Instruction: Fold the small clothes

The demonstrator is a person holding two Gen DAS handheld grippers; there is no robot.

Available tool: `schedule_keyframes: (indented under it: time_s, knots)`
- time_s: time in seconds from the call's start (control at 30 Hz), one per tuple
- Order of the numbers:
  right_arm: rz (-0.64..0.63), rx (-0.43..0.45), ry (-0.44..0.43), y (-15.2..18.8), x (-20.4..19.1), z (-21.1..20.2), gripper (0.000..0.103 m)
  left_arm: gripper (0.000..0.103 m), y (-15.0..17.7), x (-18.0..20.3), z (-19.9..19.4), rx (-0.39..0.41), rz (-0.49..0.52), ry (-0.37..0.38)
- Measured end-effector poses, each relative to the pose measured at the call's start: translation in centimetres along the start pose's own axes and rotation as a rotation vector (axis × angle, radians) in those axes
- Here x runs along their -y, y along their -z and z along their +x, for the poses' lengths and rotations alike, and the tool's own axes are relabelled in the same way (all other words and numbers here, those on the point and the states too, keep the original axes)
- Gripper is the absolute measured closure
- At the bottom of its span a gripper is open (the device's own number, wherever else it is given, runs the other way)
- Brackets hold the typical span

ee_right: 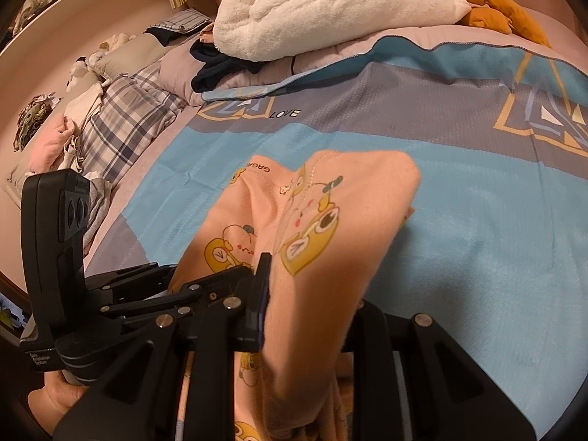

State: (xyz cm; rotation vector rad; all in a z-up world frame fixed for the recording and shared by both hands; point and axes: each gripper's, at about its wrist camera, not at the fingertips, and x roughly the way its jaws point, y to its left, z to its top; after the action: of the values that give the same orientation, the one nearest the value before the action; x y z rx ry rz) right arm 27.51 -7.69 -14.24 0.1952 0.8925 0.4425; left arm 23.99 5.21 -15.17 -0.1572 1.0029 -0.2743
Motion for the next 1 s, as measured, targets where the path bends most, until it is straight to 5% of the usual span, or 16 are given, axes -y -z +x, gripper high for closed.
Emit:
schedule_keyframes:
  time_s: [1.0]
  knots:
    - [0.099,-0.055,0.023,0.4,3.1,1.4,0.071,0.068,-0.3,0.0,0.7,-0.016,0.02,-0.049]
